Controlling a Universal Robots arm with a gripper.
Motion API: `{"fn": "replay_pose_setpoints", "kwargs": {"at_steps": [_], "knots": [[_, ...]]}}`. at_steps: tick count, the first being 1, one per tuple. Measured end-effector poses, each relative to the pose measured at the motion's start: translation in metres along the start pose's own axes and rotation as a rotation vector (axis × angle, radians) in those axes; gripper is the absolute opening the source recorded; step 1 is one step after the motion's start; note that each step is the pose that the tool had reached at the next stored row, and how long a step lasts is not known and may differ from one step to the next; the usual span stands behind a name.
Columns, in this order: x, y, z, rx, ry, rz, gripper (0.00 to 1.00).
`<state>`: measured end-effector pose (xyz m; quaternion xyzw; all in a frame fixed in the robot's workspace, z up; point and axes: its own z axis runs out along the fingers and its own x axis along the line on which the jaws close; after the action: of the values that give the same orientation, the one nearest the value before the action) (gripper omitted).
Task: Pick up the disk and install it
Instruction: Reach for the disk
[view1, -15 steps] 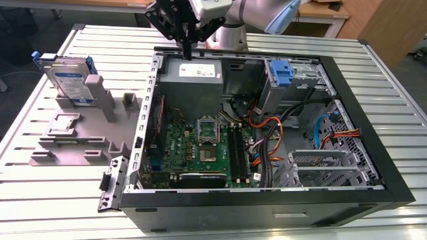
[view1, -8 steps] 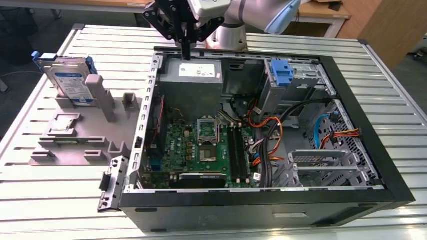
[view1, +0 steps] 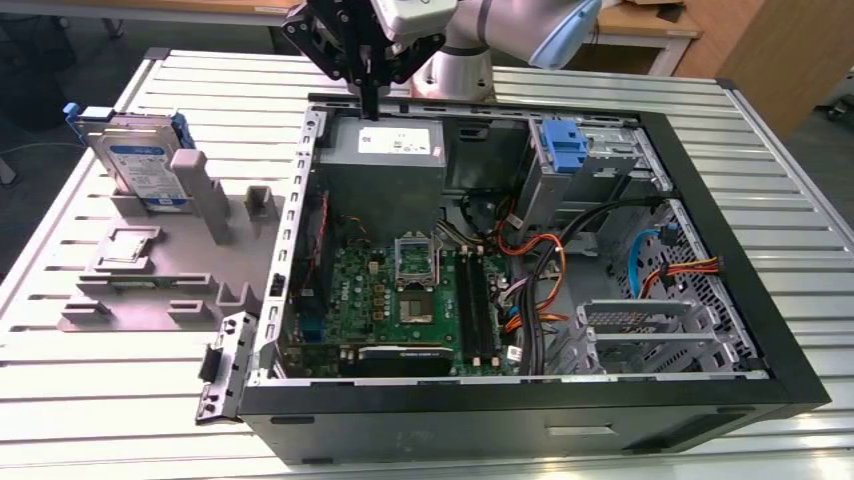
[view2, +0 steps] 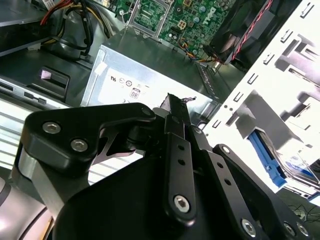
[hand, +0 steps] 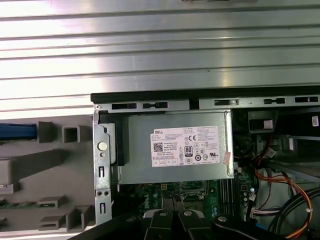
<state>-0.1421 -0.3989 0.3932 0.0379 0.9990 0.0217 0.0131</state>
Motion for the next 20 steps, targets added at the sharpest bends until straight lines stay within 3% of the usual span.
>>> {"fn": "replay_pose_setpoints", "kwargs": {"at_steps": [20], "knots": [[0.0053, -0.0004, -0.0001, -0.0001, 0.0000, 0.000, 0.11]]}}
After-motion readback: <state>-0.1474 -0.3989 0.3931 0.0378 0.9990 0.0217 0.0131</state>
